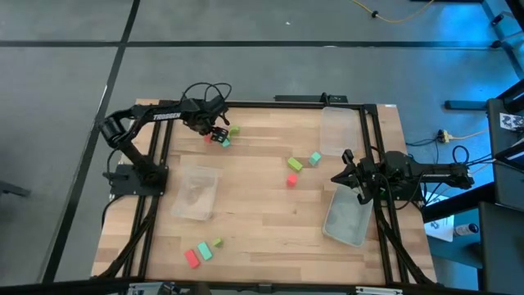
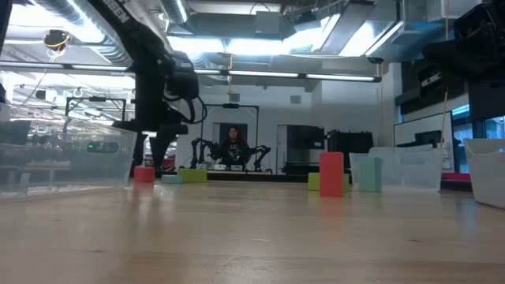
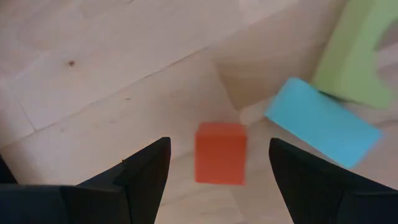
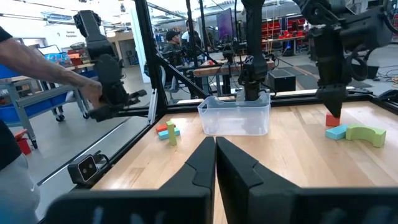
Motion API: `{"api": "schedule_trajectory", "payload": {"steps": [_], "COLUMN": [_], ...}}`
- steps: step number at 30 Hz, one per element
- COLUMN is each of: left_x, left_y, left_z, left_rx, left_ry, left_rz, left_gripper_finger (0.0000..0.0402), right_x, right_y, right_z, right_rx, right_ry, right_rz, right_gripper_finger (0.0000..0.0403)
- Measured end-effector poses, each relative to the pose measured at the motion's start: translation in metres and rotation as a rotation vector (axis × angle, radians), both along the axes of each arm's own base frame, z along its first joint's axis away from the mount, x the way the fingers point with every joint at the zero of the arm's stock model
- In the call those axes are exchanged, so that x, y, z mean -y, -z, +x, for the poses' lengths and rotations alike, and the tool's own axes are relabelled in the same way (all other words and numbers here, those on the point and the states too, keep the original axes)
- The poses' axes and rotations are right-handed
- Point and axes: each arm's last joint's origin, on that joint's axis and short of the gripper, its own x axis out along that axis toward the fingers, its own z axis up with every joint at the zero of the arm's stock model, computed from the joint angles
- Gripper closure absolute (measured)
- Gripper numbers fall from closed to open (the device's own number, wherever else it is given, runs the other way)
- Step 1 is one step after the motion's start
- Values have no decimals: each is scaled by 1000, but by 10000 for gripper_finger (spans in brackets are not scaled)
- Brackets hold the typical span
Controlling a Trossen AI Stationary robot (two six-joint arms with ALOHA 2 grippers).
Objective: Sort & place blocks by color
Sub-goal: Put the top orange block into the bottom transparent bin
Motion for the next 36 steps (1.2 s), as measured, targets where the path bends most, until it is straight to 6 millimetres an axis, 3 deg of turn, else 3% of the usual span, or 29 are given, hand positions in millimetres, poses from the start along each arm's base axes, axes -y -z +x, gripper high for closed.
{"api": "schedule_trajectory", "payload": {"steps": [7,21,27,36], "left_x": [-10,-12,-12,-10], "left_y": [17,16,16,16], "left_z": [-3,-3,-3,-2], "left_rx": [4,4,4,3], "left_ry": [21,56,55,48], "left_rz": [-94,-83,-83,-86], "left_gripper_finger": [136,142,180,279], "right_x": [0,0,0,0], "right_y": [0,0,0,0], "right_z": [0,0,0,0], "right_rx": [0,0,0,-1], "right_ry": [-1,-1,0,0], "right_rz": [0,0,0,0], "right_gripper_finger": [385,385,386,385]}}
